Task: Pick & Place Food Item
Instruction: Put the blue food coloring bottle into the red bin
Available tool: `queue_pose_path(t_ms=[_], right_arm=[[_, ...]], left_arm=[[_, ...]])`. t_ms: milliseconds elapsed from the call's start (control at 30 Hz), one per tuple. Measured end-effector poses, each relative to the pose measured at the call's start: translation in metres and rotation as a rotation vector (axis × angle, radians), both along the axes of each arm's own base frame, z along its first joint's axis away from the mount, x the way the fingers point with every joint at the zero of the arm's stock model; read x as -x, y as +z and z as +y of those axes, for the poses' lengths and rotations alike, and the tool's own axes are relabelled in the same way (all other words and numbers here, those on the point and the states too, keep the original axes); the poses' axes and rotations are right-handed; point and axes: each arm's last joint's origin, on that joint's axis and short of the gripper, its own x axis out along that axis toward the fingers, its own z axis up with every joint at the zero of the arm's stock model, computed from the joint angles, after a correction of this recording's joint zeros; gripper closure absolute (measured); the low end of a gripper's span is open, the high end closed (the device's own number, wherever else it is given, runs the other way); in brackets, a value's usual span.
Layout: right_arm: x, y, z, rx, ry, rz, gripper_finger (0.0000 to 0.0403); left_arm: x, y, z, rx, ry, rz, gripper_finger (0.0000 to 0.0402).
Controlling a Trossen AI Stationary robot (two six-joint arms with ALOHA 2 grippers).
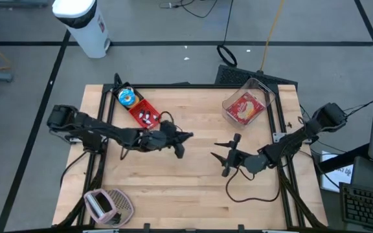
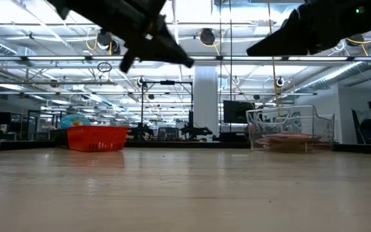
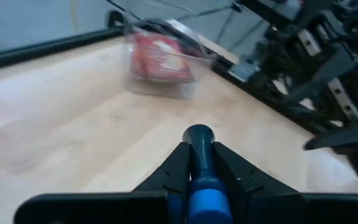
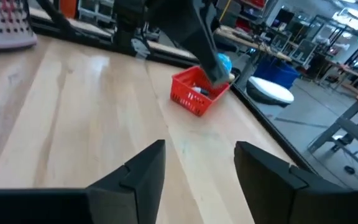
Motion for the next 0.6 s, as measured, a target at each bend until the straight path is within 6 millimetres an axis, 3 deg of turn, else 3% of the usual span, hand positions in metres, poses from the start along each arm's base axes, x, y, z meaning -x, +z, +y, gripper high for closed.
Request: queue_pose_path(t_ms=[400, 600], right_arm=[[0.003, -0.001, -0.004, -0.026, -0.018, 0.021, 0.0225], [0.001, 0.001, -0.007, -0.042, -0.030, 0.002, 0.0230]], left_arm=[[0.095, -0.041, 0.039, 0.021, 0.462, 0.007, 0.0353], [0.124, -0.069, 0.060, 0.087, 0.646, 0.022, 0.0348]])
